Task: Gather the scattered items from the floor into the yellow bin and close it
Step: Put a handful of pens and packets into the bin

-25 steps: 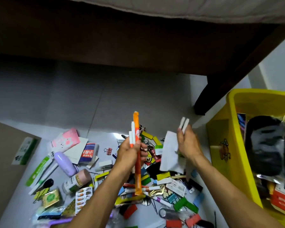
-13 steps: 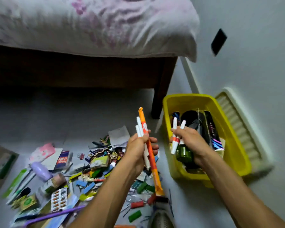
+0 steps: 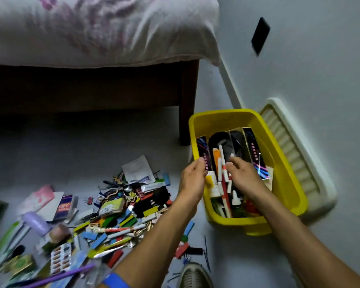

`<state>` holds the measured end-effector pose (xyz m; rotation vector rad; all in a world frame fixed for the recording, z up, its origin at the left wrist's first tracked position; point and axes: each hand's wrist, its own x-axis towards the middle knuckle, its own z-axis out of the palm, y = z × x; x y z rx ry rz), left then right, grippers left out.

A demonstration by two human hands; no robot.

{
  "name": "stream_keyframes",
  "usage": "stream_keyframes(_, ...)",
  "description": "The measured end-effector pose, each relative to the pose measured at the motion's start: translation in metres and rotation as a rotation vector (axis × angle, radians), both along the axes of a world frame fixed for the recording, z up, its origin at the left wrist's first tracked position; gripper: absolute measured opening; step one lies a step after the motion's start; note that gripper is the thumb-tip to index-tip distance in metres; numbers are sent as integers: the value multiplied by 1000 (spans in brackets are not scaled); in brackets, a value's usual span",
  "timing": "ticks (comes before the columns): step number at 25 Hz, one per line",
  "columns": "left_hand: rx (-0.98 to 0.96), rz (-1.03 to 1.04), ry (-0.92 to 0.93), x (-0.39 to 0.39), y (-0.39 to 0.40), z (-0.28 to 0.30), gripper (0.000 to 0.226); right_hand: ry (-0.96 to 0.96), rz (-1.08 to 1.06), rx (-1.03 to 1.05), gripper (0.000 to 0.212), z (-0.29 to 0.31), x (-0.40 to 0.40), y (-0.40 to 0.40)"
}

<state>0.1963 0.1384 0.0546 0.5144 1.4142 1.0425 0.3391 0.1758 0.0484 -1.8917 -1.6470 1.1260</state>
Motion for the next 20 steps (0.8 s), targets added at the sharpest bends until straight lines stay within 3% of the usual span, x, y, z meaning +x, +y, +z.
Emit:
stream_keyframes(4, -17, 182, 60, -46, -43, -17, 31, -39, 268, 246, 26, 3, -58, -47)
stream_keyframes(8, -99, 184, 246, -108, -90, -45, 26, -25, 426, 408, 19, 6, -123, -74)
stream_keyframes(13, -212, 159, 508, -189, -120, -92, 23, -186, 733, 154, 26, -56, -186, -80)
stream_keyframes(15, -242, 5, 791, -218, -118, -113, 31, -306, 780, 96, 37, -90, -202, -77)
stream_keyframes(17, -243, -249, 1087, -236, -111, -131, 56, -399, 780, 89, 50, -116, -209, -70)
stream_keyframes(20, -215, -508, 1139, -250, -103, -154, 73, -573, 827, 47, 69, -147, -214, -60)
